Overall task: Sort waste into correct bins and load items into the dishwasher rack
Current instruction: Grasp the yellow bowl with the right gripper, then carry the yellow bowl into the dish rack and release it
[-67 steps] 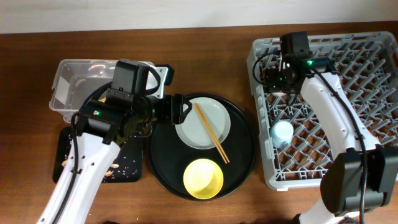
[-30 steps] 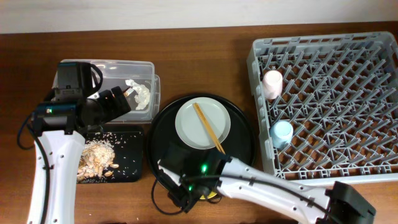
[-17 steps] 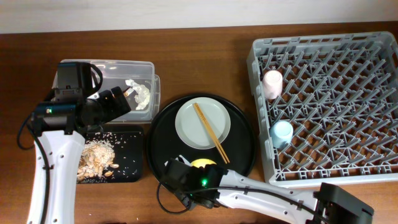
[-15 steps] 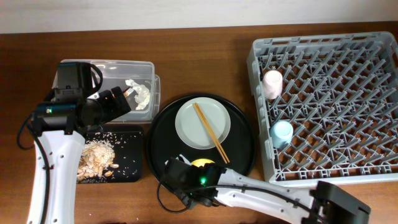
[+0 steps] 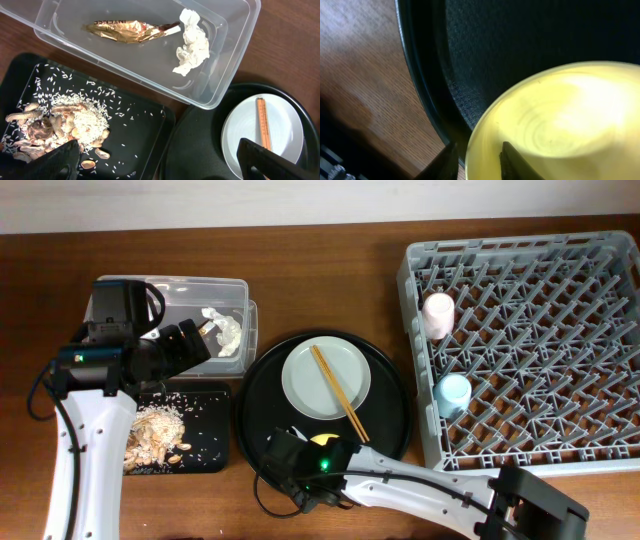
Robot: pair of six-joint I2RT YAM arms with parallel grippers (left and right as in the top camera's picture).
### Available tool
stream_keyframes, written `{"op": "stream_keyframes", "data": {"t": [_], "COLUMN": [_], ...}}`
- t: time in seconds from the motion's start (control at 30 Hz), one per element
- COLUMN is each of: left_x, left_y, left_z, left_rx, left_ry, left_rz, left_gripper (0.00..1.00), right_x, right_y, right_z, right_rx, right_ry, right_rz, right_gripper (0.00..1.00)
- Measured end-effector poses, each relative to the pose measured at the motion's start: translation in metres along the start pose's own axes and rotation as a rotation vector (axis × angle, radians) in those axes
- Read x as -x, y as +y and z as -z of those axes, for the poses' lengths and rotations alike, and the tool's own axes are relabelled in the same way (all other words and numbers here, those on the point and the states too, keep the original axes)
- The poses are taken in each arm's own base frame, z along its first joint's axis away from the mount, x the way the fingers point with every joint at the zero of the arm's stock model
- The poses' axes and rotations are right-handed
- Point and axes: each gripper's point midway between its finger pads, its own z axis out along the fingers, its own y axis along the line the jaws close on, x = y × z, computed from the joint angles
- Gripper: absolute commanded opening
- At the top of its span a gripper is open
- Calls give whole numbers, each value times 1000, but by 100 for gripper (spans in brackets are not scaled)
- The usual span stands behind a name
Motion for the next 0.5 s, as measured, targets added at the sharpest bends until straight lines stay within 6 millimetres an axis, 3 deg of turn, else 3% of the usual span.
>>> {"op": "stream_keyframes", "data": {"t": [0.07,0.17,0.3,0.4,0.47,0.5], "left_x": [0,0,0,0,0,0], "left_y": [0,0,0,0,0,0], "left_z": [0,0,0,0,0,0], "left_rx": [0,0,0,0,0,0], "left_ry": [0,0,0,0,1,0], "left_rz": [0,0,0,0,0,0], "left_gripper": [99,99,99,99,99,99], "right_x": [0,-1,-3,12,33,57], "right_y": [0,0,-2,2,11,17], "right_z": [-2,-4,0,24,51,80], "right_rx": [1,1,-12,-17,4,32], "right_ry": [4,12,30,29,-5,-76], "right_rz": [1,-1,0,-6,3,14], "right_gripper": [29,7,4,4,4,4]}}
